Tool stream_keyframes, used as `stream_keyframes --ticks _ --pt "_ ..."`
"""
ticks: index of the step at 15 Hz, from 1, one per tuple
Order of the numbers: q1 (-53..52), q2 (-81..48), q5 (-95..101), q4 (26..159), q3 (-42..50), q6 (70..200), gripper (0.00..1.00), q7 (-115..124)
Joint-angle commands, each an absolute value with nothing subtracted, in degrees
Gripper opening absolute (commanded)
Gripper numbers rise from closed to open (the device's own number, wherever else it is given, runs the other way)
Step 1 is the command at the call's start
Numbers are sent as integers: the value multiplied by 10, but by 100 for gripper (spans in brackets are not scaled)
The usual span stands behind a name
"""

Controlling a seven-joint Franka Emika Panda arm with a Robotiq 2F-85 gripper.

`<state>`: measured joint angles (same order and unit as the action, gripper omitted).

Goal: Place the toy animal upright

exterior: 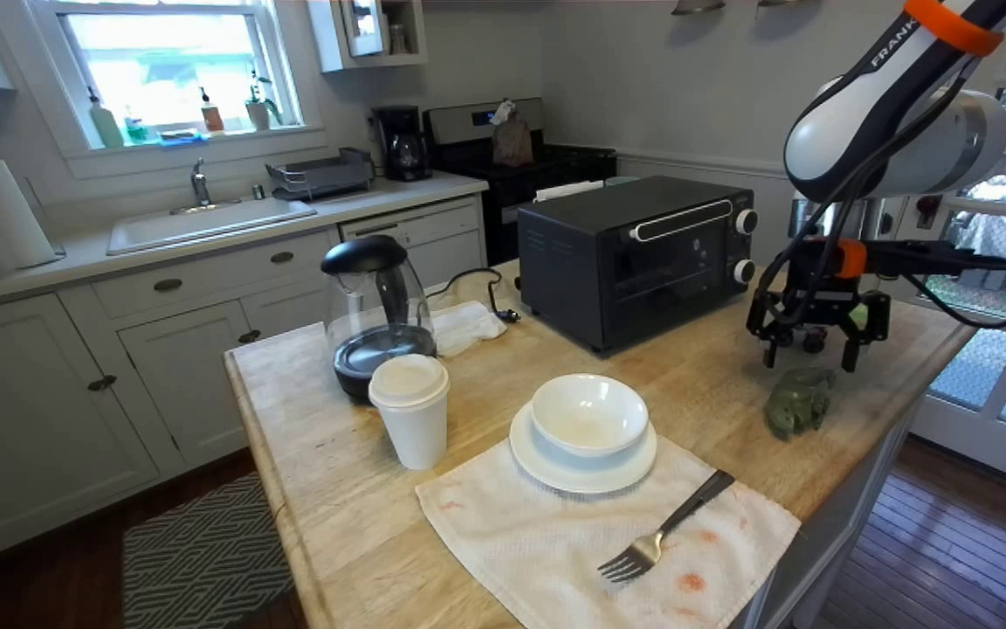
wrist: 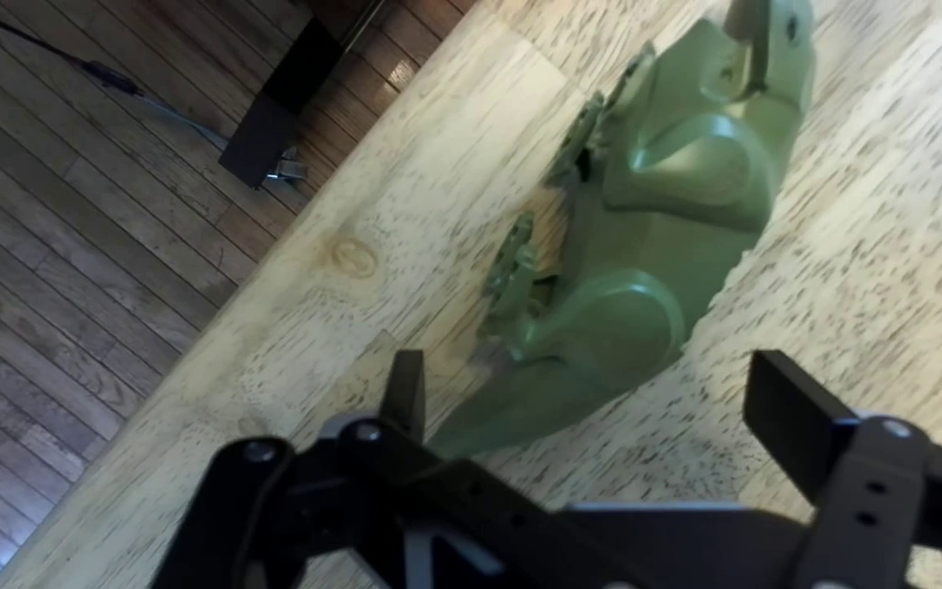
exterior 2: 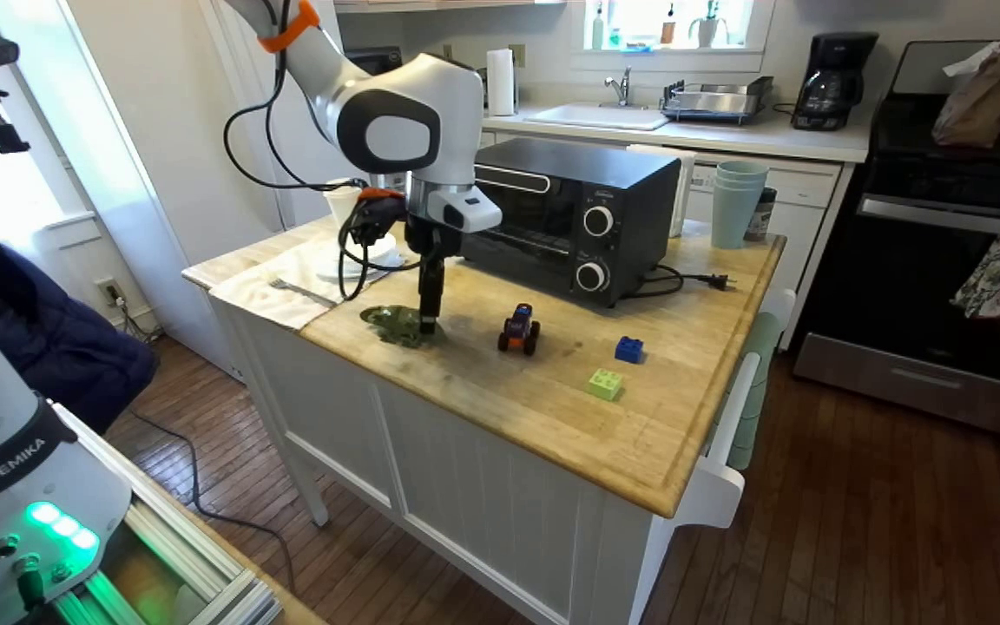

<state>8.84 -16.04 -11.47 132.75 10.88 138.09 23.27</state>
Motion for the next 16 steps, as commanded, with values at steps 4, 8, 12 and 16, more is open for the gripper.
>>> stream_keyframes --ticks 4,8,12,16 --pt "81 -161 -94 1279 121 1270 100 292" --pt "79 -180 -114 1249 117 1239 100 336" --pt "76 -200 -137 1232 112 1230 100 393" --pt "70 -218 -151 1228 107 1230 100 441"
